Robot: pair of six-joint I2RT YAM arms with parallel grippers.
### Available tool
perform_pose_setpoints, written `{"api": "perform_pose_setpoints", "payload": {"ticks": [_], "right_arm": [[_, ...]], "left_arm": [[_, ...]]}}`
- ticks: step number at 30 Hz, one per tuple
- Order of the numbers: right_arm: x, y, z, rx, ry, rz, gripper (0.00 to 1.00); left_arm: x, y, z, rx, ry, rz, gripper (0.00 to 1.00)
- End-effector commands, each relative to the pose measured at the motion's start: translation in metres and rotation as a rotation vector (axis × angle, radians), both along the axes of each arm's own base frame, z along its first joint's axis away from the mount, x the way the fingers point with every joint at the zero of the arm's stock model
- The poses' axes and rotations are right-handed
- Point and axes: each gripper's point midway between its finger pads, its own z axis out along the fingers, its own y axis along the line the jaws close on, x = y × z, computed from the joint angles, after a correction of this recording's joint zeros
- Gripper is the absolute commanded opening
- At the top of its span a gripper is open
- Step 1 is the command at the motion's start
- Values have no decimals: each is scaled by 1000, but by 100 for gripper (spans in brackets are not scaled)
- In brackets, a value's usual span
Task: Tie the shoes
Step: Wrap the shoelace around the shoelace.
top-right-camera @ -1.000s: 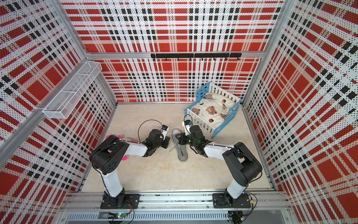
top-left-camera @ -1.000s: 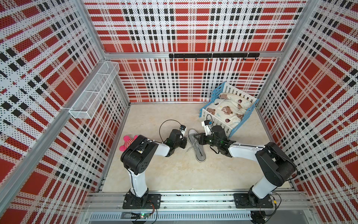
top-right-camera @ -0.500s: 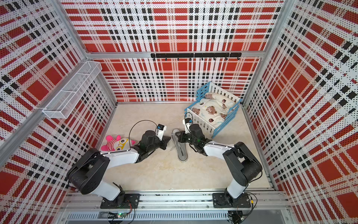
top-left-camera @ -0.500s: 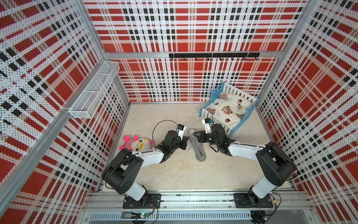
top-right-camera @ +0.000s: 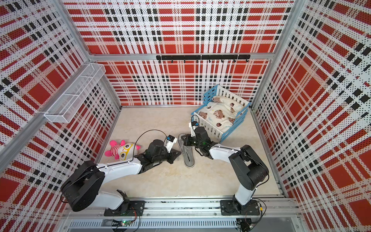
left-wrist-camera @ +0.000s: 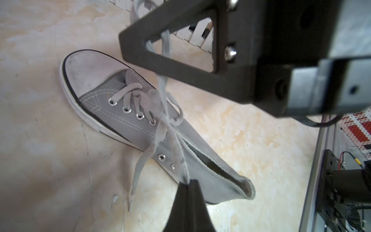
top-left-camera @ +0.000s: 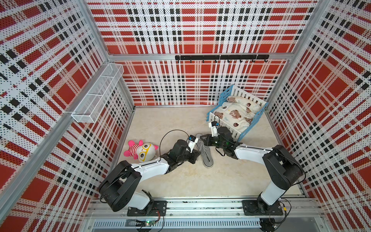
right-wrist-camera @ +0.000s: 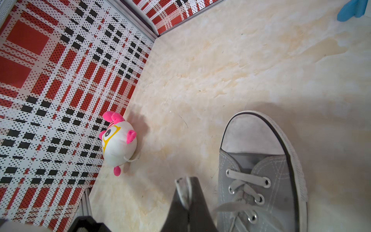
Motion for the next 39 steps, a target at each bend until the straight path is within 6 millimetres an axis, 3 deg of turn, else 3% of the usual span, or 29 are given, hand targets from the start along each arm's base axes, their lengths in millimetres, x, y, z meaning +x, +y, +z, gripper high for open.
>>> {"api": "perform_pose_setpoints", "payload": {"ticks": [1,13,23,35,39], "right_arm": [[3,3,-2,-10,8,12,0],[0,3,-7,-47,21,37,0],[2,7,-4,-44,21,56,0],[3,10,1,-25,36,91,0],[3,12,-1,-20,46,103,0]], "left_arm": [[-9,-16,14,-101,25,-73,1],[-2,-51,39,-287,86,-129,22],[-1,-64,40,-301,79,-160,35],[-6,-59,23,-284,112,-207,50],[-4,-49,17,-280,124,-206,59]]}}
